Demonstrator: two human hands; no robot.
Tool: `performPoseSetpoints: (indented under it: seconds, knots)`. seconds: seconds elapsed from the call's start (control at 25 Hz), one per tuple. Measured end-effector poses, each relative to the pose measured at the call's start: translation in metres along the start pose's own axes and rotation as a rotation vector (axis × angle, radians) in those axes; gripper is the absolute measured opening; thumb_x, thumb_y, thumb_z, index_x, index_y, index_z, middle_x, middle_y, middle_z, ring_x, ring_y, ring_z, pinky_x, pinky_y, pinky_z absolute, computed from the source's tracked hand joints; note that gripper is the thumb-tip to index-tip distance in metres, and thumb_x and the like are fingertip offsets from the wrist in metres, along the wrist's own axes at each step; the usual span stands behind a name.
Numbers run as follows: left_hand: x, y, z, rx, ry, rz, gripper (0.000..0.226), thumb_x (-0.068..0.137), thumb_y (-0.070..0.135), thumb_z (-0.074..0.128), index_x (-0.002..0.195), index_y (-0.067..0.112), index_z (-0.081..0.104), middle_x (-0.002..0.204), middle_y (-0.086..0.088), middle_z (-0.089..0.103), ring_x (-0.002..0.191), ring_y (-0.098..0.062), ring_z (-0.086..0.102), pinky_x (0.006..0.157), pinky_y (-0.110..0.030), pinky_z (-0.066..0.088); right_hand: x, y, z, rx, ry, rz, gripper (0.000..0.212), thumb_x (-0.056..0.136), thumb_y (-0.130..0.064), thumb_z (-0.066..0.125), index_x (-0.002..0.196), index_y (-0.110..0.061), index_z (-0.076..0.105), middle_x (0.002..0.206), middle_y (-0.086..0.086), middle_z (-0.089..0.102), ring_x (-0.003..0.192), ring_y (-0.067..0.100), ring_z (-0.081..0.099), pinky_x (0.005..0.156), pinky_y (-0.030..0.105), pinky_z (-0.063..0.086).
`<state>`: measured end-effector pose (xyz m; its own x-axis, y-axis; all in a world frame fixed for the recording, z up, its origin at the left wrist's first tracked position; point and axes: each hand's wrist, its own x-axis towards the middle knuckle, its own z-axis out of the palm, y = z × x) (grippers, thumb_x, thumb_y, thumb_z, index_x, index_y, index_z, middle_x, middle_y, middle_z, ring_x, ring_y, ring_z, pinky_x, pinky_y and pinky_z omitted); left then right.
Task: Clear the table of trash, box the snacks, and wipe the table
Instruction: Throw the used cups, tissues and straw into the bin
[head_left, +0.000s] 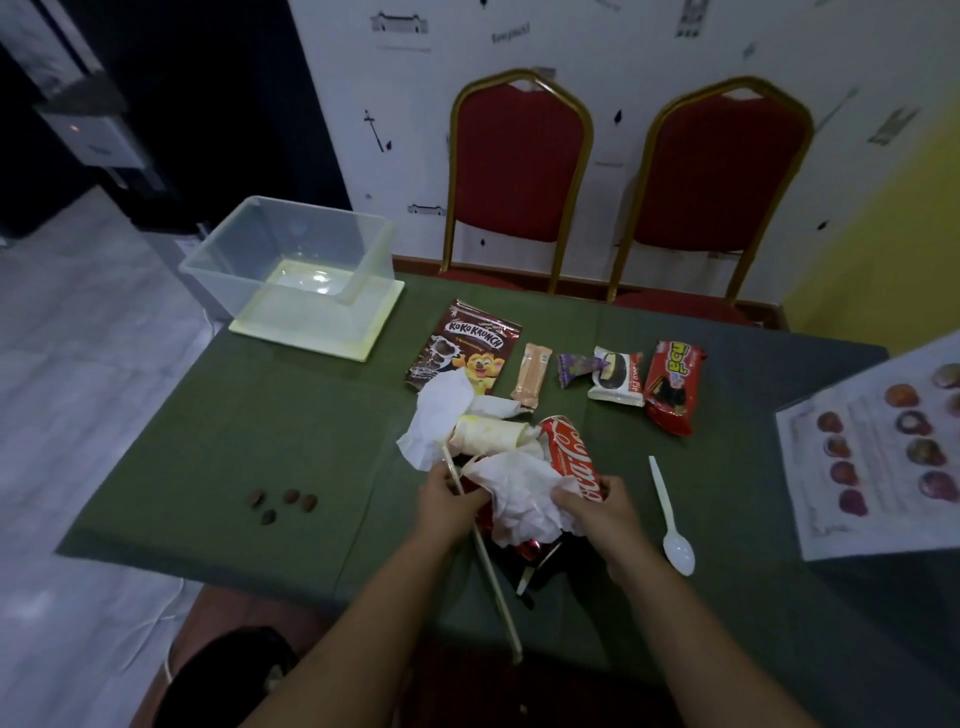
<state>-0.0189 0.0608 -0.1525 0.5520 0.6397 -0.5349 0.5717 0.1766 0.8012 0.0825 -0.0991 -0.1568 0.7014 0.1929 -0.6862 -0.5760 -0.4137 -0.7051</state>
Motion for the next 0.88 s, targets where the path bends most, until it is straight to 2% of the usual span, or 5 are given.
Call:
performPoseSetpoints:
  seconds: [0.2,0.36,0.52,0.64,0.88]
  knots:
    - [0.0,-0.007,-0.002,-0.037,0.018,0.072,0.019,0.085,0.006,0.064,0.101,0.012,0.056,0.084,0.0,0.061,0.076,-0.015,0.06,0.057,-0.02,0.043,0.003,0.0,-0.002,0.072,-0.035,-0.014,0.06,0.079,-0.024,0.074,0.128,-0.015,0.042,0.109,0.005,0.06,0.086,0.017,0.064,0.06,0.03,0.051]
    - [-0.001,-0.01,-0.008,-0.15,0.026,0.045,0.018,0.087,0.006,0.064,0.104,0.005,0.058,0.086,-0.012,0.064,0.069,-0.02,0.063,0.058,-0.03,0.056,0.005,0.001,-0.006,0.105,-0.063,-0.008,0.062,0.08,-0.027,0.074,0.131,-0.016,0.04,0.114,0.006,0.06,0.089,0.019,0.064,0.064,0.032,0.053]
    - [0.0,-0.012,-0.018,-0.243,0.007,0.029,0.022,0.086,0.005,0.066,0.106,0.003,0.058,0.085,-0.012,0.064,0.066,-0.02,0.066,0.052,-0.028,0.058,0.004,0.0,-0.014,0.165,-0.073,-0.034,0.063,0.079,-0.028,0.074,0.131,-0.018,0.039,0.114,0.004,0.058,0.094,0.021,0.063,0.072,0.037,0.056]
    - [0.001,-0.008,-0.032,-0.279,0.021,0.065,0.022,0.085,0.004,0.067,0.105,0.004,0.06,0.083,-0.01,0.068,0.064,-0.016,0.07,0.058,-0.03,0.06,0.003,-0.005,-0.025,0.207,-0.057,-0.066,0.067,0.075,-0.032,0.077,0.131,-0.02,0.042,0.122,0.006,0.059,0.101,0.026,0.064,0.087,0.047,0.056]
    - [-0.006,0.003,-0.082,-0.412,0.099,0.131,0.015,0.084,0.002,0.067,0.095,0.01,0.061,0.079,-0.01,0.068,0.059,-0.013,0.068,0.069,-0.04,0.058,-0.021,-0.047,-0.023,0.264,-0.119,-0.218,0.068,0.071,-0.034,0.079,0.129,-0.022,0.045,0.12,0.005,0.062,0.102,0.027,0.066,0.089,0.052,0.054]
